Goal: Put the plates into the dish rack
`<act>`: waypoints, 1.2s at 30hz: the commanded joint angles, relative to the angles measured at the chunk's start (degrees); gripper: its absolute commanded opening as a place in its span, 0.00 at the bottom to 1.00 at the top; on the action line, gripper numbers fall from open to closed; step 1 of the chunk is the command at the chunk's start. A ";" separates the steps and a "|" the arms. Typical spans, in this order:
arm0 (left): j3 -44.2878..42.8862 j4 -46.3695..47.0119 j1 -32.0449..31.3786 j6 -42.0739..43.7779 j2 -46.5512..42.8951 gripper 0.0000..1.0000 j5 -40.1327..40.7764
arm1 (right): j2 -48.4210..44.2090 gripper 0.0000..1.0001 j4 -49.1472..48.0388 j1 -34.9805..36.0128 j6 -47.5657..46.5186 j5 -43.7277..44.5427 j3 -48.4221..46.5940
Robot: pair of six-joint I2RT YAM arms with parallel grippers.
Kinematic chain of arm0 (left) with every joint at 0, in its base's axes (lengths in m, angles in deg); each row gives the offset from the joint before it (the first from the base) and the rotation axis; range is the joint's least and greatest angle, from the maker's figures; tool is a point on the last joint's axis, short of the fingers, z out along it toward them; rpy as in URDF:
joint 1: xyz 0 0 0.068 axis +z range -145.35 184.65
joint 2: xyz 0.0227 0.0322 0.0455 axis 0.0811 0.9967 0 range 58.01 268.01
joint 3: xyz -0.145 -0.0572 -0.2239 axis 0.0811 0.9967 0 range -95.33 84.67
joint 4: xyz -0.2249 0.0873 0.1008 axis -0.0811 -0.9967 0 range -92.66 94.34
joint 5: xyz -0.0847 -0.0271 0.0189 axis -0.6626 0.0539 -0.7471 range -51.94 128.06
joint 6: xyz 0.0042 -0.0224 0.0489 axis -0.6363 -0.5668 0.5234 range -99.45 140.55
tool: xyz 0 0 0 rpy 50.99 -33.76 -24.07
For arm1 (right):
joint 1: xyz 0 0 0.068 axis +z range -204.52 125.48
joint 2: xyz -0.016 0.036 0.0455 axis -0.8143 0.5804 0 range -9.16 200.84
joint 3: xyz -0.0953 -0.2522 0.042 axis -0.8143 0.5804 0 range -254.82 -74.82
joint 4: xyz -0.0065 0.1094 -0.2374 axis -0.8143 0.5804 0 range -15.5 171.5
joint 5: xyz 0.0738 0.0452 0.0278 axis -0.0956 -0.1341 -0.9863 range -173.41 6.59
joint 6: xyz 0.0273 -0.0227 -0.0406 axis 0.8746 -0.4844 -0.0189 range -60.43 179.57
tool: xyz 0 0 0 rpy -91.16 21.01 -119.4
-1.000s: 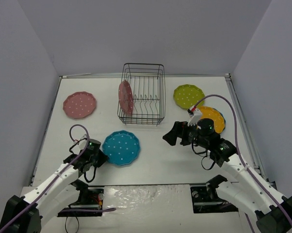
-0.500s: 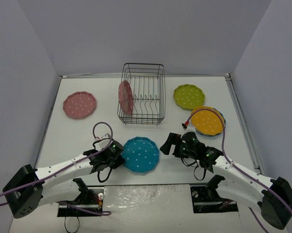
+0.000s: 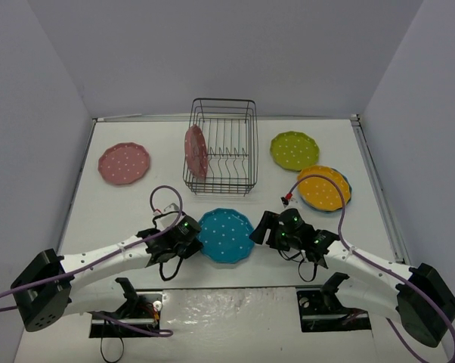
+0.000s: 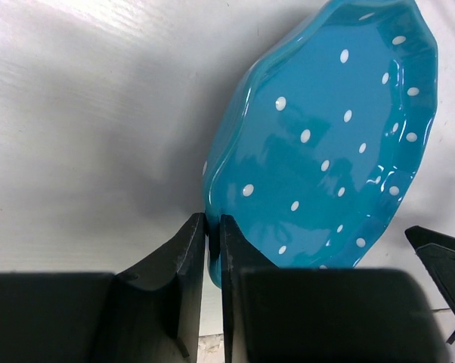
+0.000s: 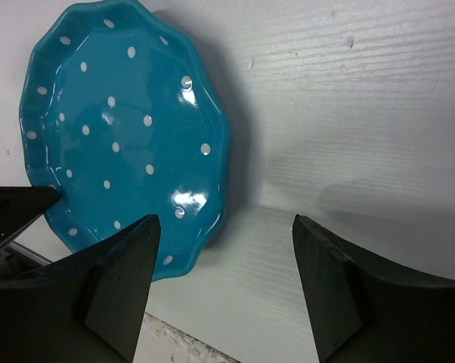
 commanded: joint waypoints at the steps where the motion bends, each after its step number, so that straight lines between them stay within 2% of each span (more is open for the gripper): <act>1: -5.26 9.16 -1.56 -5.37 -0.18 0.00 1.81 | 0.48 0.68 -3.84 0.50 3.43 -0.35 -0.80; 11: -4.98 12.01 -3.41 -11.33 -0.37 0.00 5.23 | -1.25 0.72 -5.29 0.44 9.37 -1.33 3.31; 24: -3.39 17.78 -4.36 -15.32 1.39 0.00 4.34 | -3.69 0.72 -14.32 1.03 17.48 -3.70 8.93; 29: -3.14 21.20 -4.72 -16.46 1.99 0.00 4.34 | -3.43 0.72 -14.85 1.03 18.28 -3.36 9.19; 36: -3.32 20.77 -5.06 -16.30 0.96 0.00 5.67 | -3.54 0.72 -16.87 1.12 19.67 -2.23 10.53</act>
